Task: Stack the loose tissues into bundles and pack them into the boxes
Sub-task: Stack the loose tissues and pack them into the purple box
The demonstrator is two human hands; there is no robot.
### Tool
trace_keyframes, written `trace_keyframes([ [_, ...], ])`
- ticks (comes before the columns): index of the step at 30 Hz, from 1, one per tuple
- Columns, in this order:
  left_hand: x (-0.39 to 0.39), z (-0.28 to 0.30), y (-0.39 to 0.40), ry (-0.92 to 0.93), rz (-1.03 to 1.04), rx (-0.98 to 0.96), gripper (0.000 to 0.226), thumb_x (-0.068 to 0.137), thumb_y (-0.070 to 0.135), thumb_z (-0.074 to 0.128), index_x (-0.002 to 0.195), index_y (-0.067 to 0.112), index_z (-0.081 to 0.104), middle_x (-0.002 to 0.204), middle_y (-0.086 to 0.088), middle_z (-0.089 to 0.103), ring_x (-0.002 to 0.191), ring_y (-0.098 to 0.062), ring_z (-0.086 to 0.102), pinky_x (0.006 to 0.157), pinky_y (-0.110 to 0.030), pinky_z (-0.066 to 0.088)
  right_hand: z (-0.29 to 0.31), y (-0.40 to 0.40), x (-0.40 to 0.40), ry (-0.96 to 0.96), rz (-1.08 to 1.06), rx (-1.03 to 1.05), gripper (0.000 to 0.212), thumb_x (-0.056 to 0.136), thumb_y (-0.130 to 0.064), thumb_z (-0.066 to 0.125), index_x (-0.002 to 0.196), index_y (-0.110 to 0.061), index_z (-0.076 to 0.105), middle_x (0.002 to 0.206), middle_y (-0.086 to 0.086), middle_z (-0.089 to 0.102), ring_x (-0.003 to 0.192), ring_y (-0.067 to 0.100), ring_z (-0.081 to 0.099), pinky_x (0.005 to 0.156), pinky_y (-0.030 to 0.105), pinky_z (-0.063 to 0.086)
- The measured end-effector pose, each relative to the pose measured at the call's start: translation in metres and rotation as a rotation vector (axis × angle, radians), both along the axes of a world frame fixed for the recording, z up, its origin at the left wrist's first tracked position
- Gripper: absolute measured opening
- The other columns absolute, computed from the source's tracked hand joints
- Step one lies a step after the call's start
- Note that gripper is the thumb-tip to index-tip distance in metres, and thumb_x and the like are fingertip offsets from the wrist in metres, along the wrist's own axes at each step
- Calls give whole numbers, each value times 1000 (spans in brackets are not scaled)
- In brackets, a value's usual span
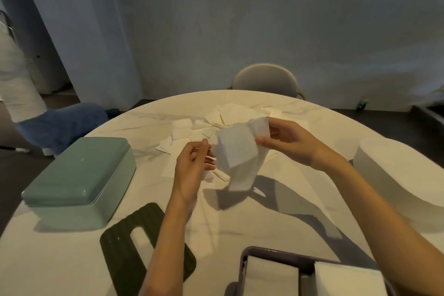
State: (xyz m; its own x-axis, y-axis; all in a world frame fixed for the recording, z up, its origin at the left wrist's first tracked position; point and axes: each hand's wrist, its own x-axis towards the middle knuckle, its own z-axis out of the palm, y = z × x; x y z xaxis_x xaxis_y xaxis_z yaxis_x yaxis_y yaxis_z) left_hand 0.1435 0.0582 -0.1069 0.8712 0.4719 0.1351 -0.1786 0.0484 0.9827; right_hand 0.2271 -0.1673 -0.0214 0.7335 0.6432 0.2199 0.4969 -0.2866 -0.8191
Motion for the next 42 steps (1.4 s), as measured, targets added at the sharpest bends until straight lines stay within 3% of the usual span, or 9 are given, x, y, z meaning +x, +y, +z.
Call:
trace_keyframes([
  [4, -10, 17, -24, 72, -404, -325, 73, 90, 64, 65, 136, 8, 57, 117, -13, 73, 115, -32, 68, 92, -44, 56, -1, -9, -13, 191, 174, 23, 44, 84, -42, 66, 128, -39, 61, 122, -25, 67, 117, 4, 63, 97, 23, 54],
  [7, -19, 21, -54, 171, -364, -633, 47, 97, 43, 65, 122, 4, 65, 69, -12, 71, 68, -27, 69, 46, -29, 58, -4, -8, -14, 177, 166, 19, 45, 85, -44, 65, 128, -37, 60, 122, -21, 68, 116, 7, 64, 94, 24, 56],
  [8, -22, 20, -58, 183, -374, -701, 42, 104, 38, 51, 118, 3, 71, 67, -13, 70, 64, -30, 68, 46, -34, 58, -4, -6, -14, 142, 138, -4, 45, 84, -48, 65, 128, -39, 60, 121, -21, 68, 114, 5, 65, 92, 23, 56],
  [10, -15, 13, -63, 195, -422, -787, 56, 99, 49, 43, 92, 8, 81, 78, -19, 75, 69, -37, 74, 75, -52, 57, -4, -5, -11, 25, 70, -86, 37, 86, -51, 64, 122, -47, 57, 116, -27, 65, 106, -4, 64, 83, 14, 55],
  [14, -12, 4, -57, 207, -701, -814, 78, 79, 77, 51, 117, 14, 78, 127, -26, 67, 123, -50, 59, 117, -71, 24, -12, 0, -6, -187, -82, -48, 25, 92, -39, 69, 115, -45, 61, 106, -34, 61, 98, -9, 61, 76, 7, 53],
  [23, -7, 0, -53, 120, -657, -936, 70, 93, 62, 48, 125, 4, 73, 134, -27, 61, 122, -49, 59, 107, -67, 42, 18, -20, -14, 87, -11, 368, 16, 94, -28, 63, 110, -29, 68, 101, -17, 72, 105, 12, 68, 81, 22, 59],
  [27, 1, -9, -56, 101, -628, -868, 81, 77, 48, 80, 145, 10, 58, 151, -25, 50, 144, -47, 39, 122, -67, 19, 17, -19, -20, -5, 142, -6, 23, 95, -33, 64, 113, -21, 71, 101, -10, 71, 99, 11, 66, 85, 25, 58],
  [34, -5, -4, -64, 127, -565, -941, 54, 102, 46, 53, 135, 6, 66, 137, -25, 62, 118, -42, 64, 104, -61, 49, -24, 2, -9, -305, -98, -298, 38, 81, -49, 81, 112, -36, 65, 113, -17, 58, 94, 9, 61, 76, 18, 56],
  [42, -2, -3, -64, 125, -498, -737, 46, 106, 38, 49, 138, 10, 64, 138, -19, 64, 125, -35, 64, 109, -52, 47, -33, 5, -9, 89, -298, -423, 67, 71, -62, 82, 122, -33, 49, 98, -12, 61, 79, 10, 67, 60, 18, 55],
])
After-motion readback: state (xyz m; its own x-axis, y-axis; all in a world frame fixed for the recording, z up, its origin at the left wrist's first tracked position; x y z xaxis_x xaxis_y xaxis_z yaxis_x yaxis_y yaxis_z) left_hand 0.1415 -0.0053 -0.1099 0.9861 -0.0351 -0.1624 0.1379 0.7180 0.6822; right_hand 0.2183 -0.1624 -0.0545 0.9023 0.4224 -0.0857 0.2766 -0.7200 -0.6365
